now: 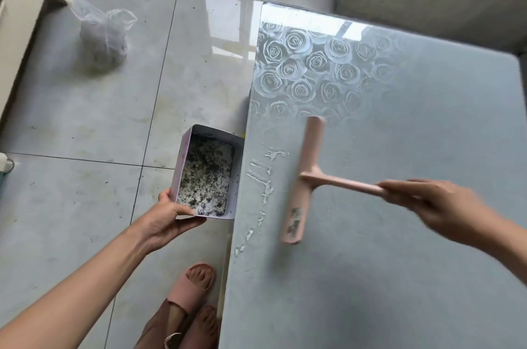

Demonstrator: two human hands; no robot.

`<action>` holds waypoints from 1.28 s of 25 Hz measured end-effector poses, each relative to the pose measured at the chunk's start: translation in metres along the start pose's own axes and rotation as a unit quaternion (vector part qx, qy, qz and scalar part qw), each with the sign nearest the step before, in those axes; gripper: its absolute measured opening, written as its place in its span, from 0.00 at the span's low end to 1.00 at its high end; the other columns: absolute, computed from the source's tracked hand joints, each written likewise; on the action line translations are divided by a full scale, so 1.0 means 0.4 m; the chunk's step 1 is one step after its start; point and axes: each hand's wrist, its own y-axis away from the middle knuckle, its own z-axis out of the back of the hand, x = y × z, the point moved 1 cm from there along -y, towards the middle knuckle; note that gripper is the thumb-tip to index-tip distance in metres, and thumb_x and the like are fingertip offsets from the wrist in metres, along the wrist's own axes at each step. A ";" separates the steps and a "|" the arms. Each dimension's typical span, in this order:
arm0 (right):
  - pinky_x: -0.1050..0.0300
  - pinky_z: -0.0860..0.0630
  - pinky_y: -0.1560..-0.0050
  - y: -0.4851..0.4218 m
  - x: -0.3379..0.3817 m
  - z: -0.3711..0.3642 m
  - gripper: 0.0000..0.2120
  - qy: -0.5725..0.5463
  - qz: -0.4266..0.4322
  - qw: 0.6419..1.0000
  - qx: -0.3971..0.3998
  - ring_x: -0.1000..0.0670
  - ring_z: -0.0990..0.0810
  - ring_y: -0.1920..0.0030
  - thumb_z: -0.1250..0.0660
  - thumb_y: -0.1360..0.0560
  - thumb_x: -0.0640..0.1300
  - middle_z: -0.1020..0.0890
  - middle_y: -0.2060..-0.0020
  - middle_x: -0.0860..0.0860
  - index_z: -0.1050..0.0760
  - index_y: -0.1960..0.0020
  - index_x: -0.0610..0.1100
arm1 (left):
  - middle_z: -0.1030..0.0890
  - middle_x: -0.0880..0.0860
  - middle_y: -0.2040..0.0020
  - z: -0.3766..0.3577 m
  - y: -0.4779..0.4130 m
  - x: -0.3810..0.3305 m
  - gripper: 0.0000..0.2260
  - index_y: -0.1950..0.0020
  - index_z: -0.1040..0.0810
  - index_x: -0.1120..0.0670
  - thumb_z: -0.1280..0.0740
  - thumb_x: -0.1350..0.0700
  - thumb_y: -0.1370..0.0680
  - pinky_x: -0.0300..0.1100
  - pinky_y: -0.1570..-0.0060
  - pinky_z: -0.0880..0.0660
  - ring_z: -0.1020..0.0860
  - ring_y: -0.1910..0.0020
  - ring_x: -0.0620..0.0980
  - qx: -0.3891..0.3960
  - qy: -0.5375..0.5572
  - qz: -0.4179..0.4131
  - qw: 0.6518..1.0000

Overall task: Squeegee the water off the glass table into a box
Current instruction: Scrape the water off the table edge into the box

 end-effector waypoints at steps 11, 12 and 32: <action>0.55 0.29 0.64 -0.103 0.154 -0.029 0.15 0.063 0.112 0.992 -0.018 0.50 0.21 0.53 0.46 0.22 0.61 0.21 0.57 0.57 0.30 0.38 0.68 | 0.30 0.57 0.44 -0.016 0.001 -0.023 0.28 0.36 0.39 0.54 0.43 0.79 0.28 0.52 0.64 0.19 0.24 0.51 0.58 0.019 -0.008 0.001 1.000; 0.55 0.30 0.64 -0.094 0.120 -0.005 0.17 0.065 0.081 0.994 -0.017 0.51 0.21 0.53 0.48 0.24 0.64 0.21 0.57 0.59 0.31 0.38 0.69 | 0.30 0.57 0.45 -0.015 0.001 -0.023 0.28 0.36 0.39 0.54 0.43 0.79 0.28 0.52 0.64 0.19 0.24 0.51 0.58 0.021 -0.009 0.002 1.000; 0.55 0.35 0.68 -0.074 0.316 -0.097 0.11 0.114 0.075 0.990 -0.037 0.45 0.22 0.57 0.48 0.20 0.57 0.24 0.61 0.53 0.32 0.39 0.62 | 0.29 0.57 0.46 0.024 0.028 0.028 0.35 0.29 0.43 0.51 0.43 0.80 0.28 0.50 0.65 0.18 0.23 0.52 0.58 0.034 -0.012 -0.003 0.999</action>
